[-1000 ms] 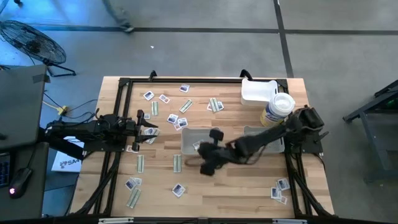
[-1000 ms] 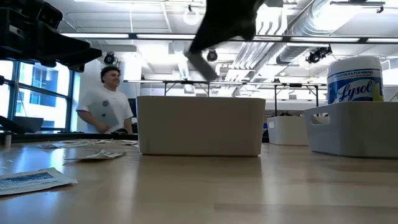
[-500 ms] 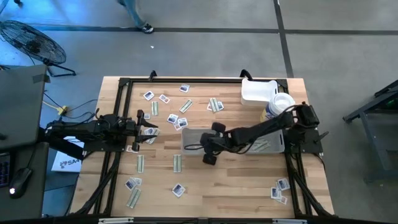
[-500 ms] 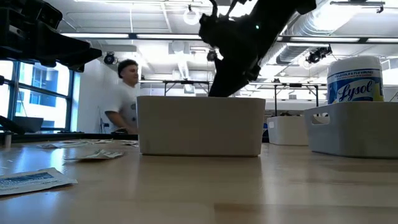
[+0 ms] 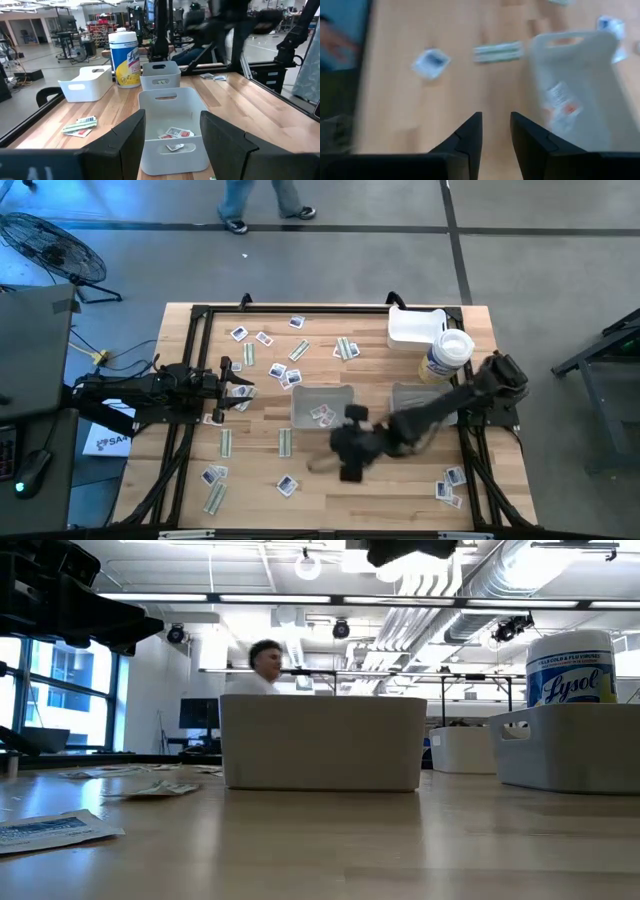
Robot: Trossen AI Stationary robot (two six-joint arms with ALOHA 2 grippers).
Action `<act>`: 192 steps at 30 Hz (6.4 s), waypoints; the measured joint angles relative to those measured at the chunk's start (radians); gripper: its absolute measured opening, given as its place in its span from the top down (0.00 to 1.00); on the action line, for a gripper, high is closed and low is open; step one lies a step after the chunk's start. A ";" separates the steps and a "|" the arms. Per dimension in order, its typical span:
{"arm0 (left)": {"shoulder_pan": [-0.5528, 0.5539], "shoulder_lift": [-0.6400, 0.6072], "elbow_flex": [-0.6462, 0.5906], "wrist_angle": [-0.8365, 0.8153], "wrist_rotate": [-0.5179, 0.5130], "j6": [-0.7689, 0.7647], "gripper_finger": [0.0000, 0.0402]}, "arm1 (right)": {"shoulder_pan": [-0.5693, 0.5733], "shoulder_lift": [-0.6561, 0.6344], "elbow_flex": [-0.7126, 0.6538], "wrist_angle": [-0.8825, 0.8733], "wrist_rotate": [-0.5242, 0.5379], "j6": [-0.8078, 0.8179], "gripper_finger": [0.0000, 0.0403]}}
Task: Pick & Place First Aid Supplies
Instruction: Put the blue pad into the white bin
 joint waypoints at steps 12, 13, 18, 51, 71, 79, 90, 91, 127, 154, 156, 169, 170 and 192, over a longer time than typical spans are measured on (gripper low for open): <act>0.000 0.000 0.000 0.000 0.000 0.000 0.54 | 0.295 0.004 -0.103 -0.518 -0.384 1.124 0.76; 0.000 0.000 0.000 0.000 0.000 0.000 0.54 | 0.309 0.004 -0.129 -0.526 -0.456 1.189 0.76; 0.000 0.000 0.000 0.000 0.000 0.000 0.54 | 0.335 0.005 -0.260 -0.520 -0.747 1.345 0.76; 0.000 0.000 0.000 0.000 0.000 0.000 0.54 | 0.295 0.004 -0.600 -0.264 -0.928 1.150 0.61; 0.000 0.000 0.000 0.000 0.000 0.000 0.54 | 0.294 0.004 -0.600 -0.223 -0.934 1.115 0.71; 0.000 0.000 0.000 0.000 0.000 0.000 0.54 | 0.294 0.004 -0.600 -0.237 -0.936 1.116 0.71; 0.000 0.000 0.000 0.000 0.000 0.000 0.54 | 0.295 0.000 -0.690 -0.160 -1.008 1.132 0.71; 0.000 0.000 0.000 0.000 0.000 0.000 0.54 | 0.295 0.000 -0.695 -0.157 -1.014 1.132 0.71; 0.000 0.000 0.000 0.000 0.000 0.000 0.54 | 0.220 0.005 -0.598 -0.313 -0.857 0.916 0.72; 0.000 0.000 0.000 0.000 0.000 0.000 0.54 | 0.178 0.003 -0.662 -0.310 -0.815 0.805 0.99; 0.000 0.000 0.000 0.000 0.000 0.000 0.54 | 0.178 0.005 -0.643 -0.324 -0.789 0.801 0.99; 0.000 0.000 0.000 0.000 0.000 0.000 0.54 | 0.176 0.007 -0.463 -0.398 -0.672 0.802 1.00; 0.000 0.000 0.000 0.000 0.000 0.000 0.54 | 0.177 0.007 -0.449 -0.396 -0.672 0.802 0.99; 0.000 0.000 0.000 0.000 0.000 0.000 0.54 | 0.069 0.005 -0.304 -0.073 -0.332 0.447 1.00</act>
